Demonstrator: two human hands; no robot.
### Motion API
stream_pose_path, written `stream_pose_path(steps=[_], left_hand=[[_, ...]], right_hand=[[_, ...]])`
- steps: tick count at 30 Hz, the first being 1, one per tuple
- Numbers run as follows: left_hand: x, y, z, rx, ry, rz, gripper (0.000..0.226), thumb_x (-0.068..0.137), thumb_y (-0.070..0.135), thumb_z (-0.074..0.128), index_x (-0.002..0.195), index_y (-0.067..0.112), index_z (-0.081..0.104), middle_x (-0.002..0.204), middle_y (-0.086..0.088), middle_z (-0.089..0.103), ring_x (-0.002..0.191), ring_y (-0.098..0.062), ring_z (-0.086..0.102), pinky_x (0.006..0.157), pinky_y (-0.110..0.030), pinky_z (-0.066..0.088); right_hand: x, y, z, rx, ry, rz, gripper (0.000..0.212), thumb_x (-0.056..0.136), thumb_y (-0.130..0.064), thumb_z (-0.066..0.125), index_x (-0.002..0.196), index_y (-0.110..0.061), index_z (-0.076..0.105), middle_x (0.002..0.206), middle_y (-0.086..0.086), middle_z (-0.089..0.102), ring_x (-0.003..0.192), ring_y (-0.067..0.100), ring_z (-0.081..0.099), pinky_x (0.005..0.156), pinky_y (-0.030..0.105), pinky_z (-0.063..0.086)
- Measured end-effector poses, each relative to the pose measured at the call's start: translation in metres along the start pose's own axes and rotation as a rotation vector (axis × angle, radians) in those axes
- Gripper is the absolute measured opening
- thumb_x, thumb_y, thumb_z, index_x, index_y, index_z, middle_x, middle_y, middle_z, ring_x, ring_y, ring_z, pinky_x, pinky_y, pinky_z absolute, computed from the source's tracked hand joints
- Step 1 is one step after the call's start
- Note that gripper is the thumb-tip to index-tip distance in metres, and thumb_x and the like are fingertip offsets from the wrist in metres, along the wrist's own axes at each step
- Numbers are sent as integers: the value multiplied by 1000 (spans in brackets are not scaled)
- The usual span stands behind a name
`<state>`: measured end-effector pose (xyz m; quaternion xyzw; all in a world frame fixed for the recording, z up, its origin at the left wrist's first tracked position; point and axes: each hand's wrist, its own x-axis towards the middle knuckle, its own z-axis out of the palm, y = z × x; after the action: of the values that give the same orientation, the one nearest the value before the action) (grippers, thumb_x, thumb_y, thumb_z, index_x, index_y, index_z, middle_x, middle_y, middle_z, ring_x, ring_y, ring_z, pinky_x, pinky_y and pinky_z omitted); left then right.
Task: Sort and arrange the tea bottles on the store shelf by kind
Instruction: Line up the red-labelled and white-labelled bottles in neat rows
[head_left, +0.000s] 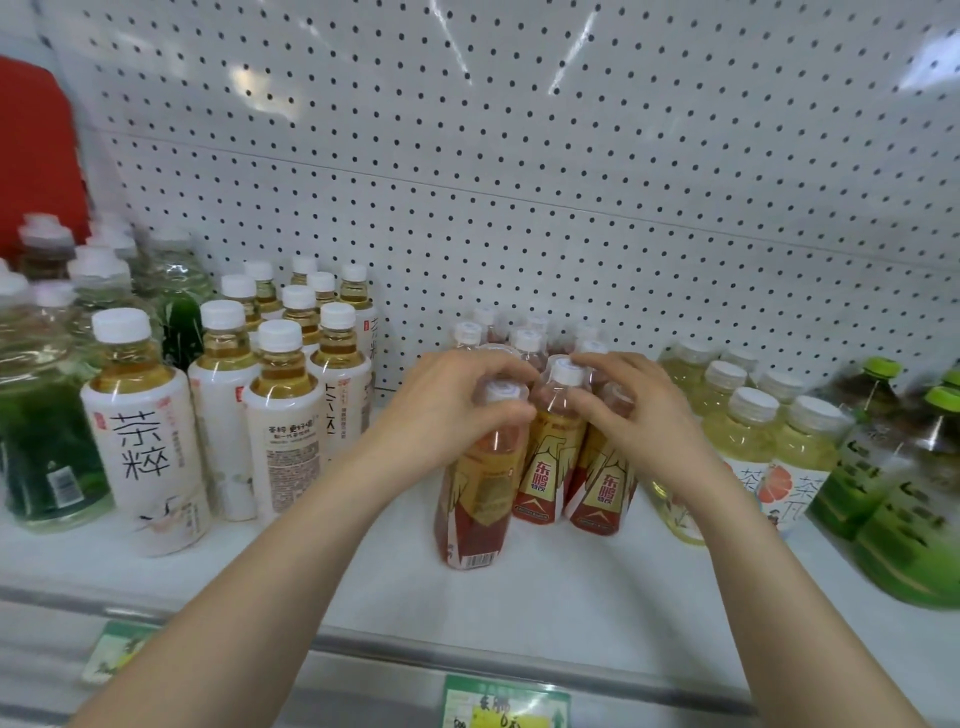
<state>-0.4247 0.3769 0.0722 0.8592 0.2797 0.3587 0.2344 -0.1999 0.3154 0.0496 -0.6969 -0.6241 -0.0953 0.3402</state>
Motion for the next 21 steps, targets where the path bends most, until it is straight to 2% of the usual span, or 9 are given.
stream_pose_path(steps=[2,4,6,8,10,14,17,19,21], left_hand=[[9,-4,-3,-73,87,-25,31,92,45,57,117,32,67,113,18,67,101,2,60,89,-26,50],[25,-10,-8,74,174,-80,40,91,56,50,116,29,66,110,11,65,97,-5,60,83,-29,49],[43,-13,-9,276,51,-172,50,83,67,54,115,29,63,105,8,62,96,-12,59,76,-30,46],[58,-13,-12,334,-83,-244,51,76,66,64,110,28,63,105,6,64,99,-15,59,77,-30,46],[69,-13,-14,368,-129,-240,49,74,60,71,110,27,64,110,4,66,105,-17,59,80,-29,45],[81,-9,-12,470,-223,-205,61,76,62,69,123,24,64,120,5,65,111,-17,58,80,-27,43],[82,-15,-17,351,-285,-139,50,82,45,71,127,22,64,128,4,64,110,-12,58,92,-26,45],[78,-24,-27,203,-337,-105,45,85,27,71,130,23,63,133,7,61,114,-7,55,96,-24,42],[73,-33,-31,112,-339,-82,46,88,16,68,132,26,61,136,9,59,122,-8,53,104,-27,41]], right_hand=[[0,0,-2,18,-11,8,46,91,-50,60,134,-35,58,136,-7,53,131,14,42,101,29,34],[-1,-1,1,7,-8,2,49,89,-52,61,135,-34,57,136,-7,54,132,14,40,101,28,32],[0,-2,4,-8,0,-2,51,88,-53,63,134,-33,56,134,-7,55,131,13,38,99,27,30],[0,-2,6,-19,7,-10,52,88,-54,63,135,-33,55,134,-7,55,131,14,37,99,27,29],[-1,-3,5,-27,2,-14,53,88,-53,62,136,-32,54,136,-7,55,131,14,37,99,27,29],[-1,-3,5,-49,-20,-4,52,89,-53,62,137,-33,53,136,-5,54,131,15,36,101,29,31],[-4,-5,1,30,26,10,49,89,-49,63,135,-33,56,141,-4,48,132,11,37,104,28,31],[-7,2,0,160,172,72,50,89,-46,66,136,-33,54,143,-6,44,129,6,39,105,30,35],[-12,10,4,258,261,186,59,86,-55,65,139,-36,47,142,-7,46,128,8,43,103,36,41]])
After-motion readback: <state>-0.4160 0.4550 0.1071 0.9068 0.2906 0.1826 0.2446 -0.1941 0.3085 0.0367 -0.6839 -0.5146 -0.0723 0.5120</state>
